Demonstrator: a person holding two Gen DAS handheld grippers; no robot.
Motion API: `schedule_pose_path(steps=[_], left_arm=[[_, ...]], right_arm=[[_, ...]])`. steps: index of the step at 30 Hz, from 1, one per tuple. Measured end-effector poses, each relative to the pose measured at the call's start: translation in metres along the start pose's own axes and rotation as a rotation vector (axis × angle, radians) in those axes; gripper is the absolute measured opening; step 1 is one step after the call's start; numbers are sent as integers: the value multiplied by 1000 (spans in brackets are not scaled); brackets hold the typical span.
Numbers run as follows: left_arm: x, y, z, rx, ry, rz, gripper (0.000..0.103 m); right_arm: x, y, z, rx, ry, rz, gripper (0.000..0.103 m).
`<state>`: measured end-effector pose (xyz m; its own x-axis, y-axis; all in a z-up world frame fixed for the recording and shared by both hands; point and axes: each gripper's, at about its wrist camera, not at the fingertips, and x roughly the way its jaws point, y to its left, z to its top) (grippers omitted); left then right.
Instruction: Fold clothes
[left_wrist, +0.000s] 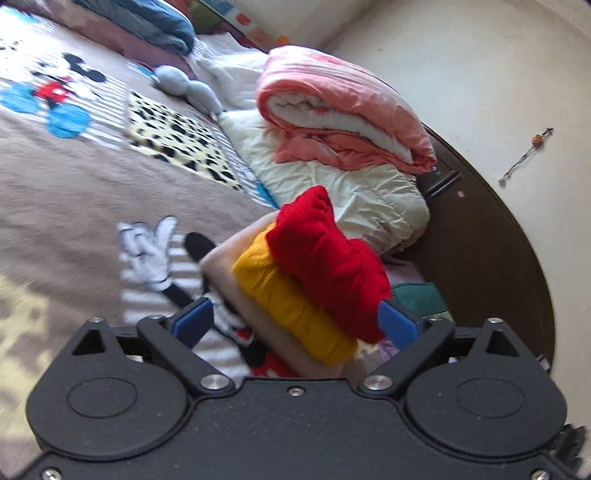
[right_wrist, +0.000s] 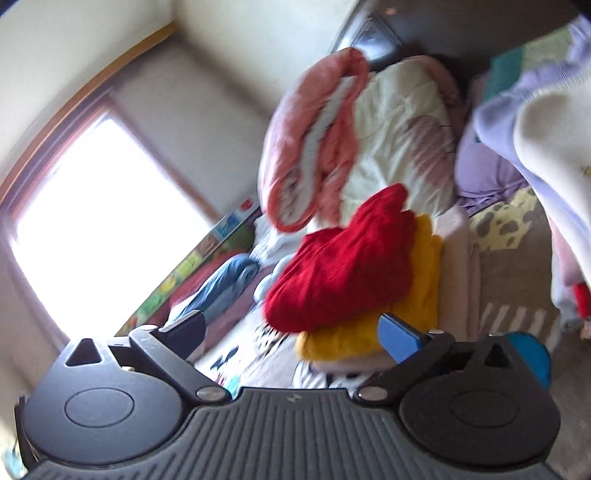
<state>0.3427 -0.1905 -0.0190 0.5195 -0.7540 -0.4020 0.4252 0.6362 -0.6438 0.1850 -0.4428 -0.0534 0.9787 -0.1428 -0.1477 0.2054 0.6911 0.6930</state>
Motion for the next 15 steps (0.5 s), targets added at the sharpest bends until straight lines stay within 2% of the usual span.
schedule_pose_path(steps=[3, 7, 11, 14, 15], left_arm=[[-18, -30, -6, 117, -2, 68, 103], [-37, -76, -11, 287, -57, 189, 103], [-40, -114, -17, 391, -72, 296, 103], [-37, -132, -22, 466, -3, 313, 103], [-36, -137, -26, 490, -2, 329, 103]], right_arm=[[-27, 20, 8, -81, 48, -25, 103], [-47, 35, 31, -199, 116, -107, 103], [-57, 41, 54, -284, 176, -207, 103], [-56, 42, 66, -322, 244, -270, 103], [-54, 41, 67, -338, 270, -290, 103]])
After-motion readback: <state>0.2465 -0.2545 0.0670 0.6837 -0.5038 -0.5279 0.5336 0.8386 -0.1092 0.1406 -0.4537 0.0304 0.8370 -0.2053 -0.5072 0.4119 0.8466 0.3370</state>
